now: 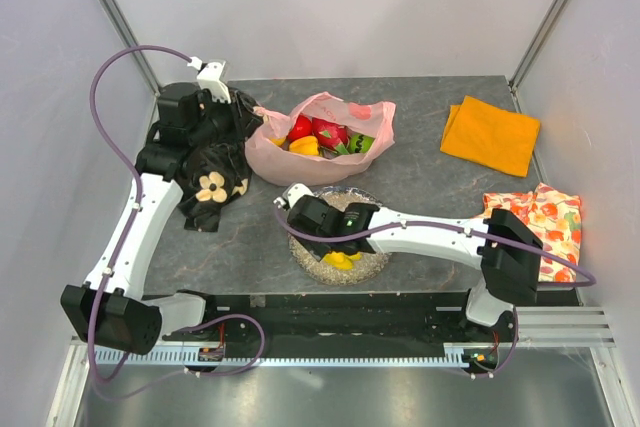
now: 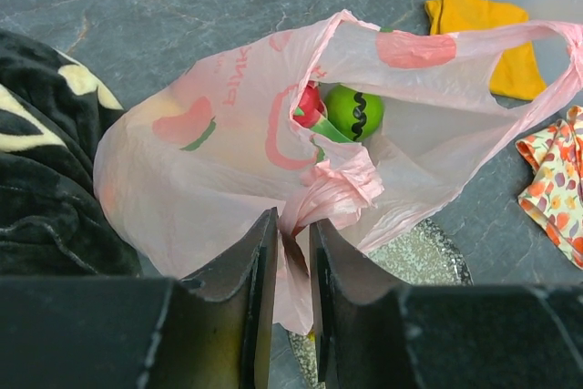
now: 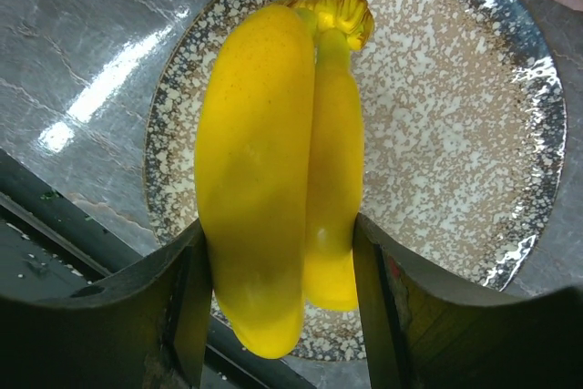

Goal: Take the fake fruits out of the plastic bag
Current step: Place the fake fruit on the plate.

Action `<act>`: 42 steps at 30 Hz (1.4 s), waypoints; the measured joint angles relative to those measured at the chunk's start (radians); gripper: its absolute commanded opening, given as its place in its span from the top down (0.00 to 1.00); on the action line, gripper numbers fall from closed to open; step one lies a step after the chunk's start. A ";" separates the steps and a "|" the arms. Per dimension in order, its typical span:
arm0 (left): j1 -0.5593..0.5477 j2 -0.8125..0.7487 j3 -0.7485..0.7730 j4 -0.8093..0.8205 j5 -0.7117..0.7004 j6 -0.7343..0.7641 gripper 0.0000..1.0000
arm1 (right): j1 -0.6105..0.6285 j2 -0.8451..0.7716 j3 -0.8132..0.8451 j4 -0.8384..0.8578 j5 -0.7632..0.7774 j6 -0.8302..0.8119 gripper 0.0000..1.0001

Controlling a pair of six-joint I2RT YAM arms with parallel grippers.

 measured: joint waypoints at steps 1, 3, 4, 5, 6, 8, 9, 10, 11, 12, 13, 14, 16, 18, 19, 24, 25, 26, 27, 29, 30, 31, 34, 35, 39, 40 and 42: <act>0.000 -0.003 -0.003 0.003 0.000 -0.001 0.73 | 0.000 0.005 0.008 -0.008 -0.003 0.010 0.90; 0.000 -0.011 -0.010 0.005 0.000 -0.004 0.73 | -0.002 0.026 0.037 -0.026 -0.008 0.028 0.59; 0.000 -0.014 -0.013 0.005 0.000 -0.004 0.73 | -0.002 0.040 0.056 -0.037 -0.011 0.037 0.50; 0.000 -0.016 -0.015 0.005 0.000 -0.005 0.73 | -0.003 0.054 0.074 -0.043 -0.013 0.046 0.44; 0.000 -0.016 -0.016 0.006 0.000 -0.005 0.73 | -0.005 0.070 0.093 -0.047 -0.016 0.052 0.36; 0.000 -0.016 -0.019 0.007 0.002 -0.005 0.73 | -0.011 0.101 0.129 -0.047 -0.029 0.063 0.30; 0.000 -0.016 -0.021 0.006 0.003 -0.006 0.73 | -0.016 0.114 0.145 -0.044 -0.042 0.067 0.24; 0.000 -0.016 -0.022 0.007 0.006 -0.006 0.73 | -0.020 0.126 0.157 -0.040 -0.059 0.071 0.21; 0.000 -0.016 -0.024 0.007 0.009 -0.006 0.73 | -0.024 0.135 0.164 -0.033 -0.076 0.075 0.19; 0.000 -0.016 -0.024 0.006 0.012 -0.006 0.73 | -0.029 0.149 0.168 -0.017 -0.118 0.079 0.07; 0.000 -0.016 -0.025 0.007 0.016 -0.006 0.73 | -0.031 0.160 0.169 -0.009 -0.143 0.082 0.02; 0.000 -0.016 -0.026 0.008 0.019 -0.007 0.73 | -0.034 0.170 0.169 0.000 -0.171 0.089 0.02; 0.000 -0.014 -0.026 0.010 0.027 -0.007 0.74 | -0.044 0.185 0.168 -0.003 -0.241 0.093 0.02; 0.000 -0.010 -0.026 0.013 0.036 -0.009 0.74 | -0.052 0.185 0.168 -0.006 -0.285 0.094 0.02; 0.000 -0.006 -0.026 0.013 0.043 -0.011 0.74 | -0.058 0.185 0.168 -0.003 -0.303 0.093 0.02; 0.000 0.026 -0.026 0.013 0.053 -0.023 0.74 | -0.087 0.185 0.168 0.001 -0.377 0.092 0.02; 0.000 0.030 -0.026 0.013 0.052 -0.024 0.74 | -0.093 0.185 0.168 0.001 -0.393 0.090 0.02; 0.000 0.031 -0.026 0.013 0.052 -0.025 0.74 | -0.098 0.185 0.168 0.001 -0.409 0.086 0.02; 0.000 0.032 -0.026 0.013 0.053 -0.026 0.74 | -0.105 0.185 0.169 0.001 -0.425 0.083 0.02; 0.000 0.032 -0.025 0.013 0.053 -0.026 0.74 | -0.117 0.185 0.173 -0.004 -0.451 0.074 0.02; 0.000 0.032 -0.025 0.013 0.052 -0.026 0.74 | -0.129 0.185 0.182 -0.013 -0.469 0.065 0.02; 0.000 0.032 -0.025 0.013 0.052 -0.026 0.74 | -0.135 0.184 0.188 -0.018 -0.478 0.060 0.02; 0.000 0.030 -0.025 0.012 0.052 -0.025 0.73 | -0.183 0.182 0.235 -0.055 -0.520 0.024 0.02; 0.000 0.028 -0.025 0.012 0.052 -0.025 0.73 | -0.204 0.181 0.261 -0.075 -0.535 0.006 0.02; 0.000 0.016 -0.025 0.009 0.052 -0.025 0.86 | -0.289 0.177 0.422 -0.155 -0.610 -0.095 0.03; 0.000 0.014 -0.024 0.006 0.053 -0.024 0.98 | -0.309 0.175 0.473 -0.166 -0.613 -0.115 0.04; 0.000 0.013 -0.024 0.002 0.058 -0.019 0.98 | -0.359 0.155 0.565 -0.161 -0.605 -0.141 0.10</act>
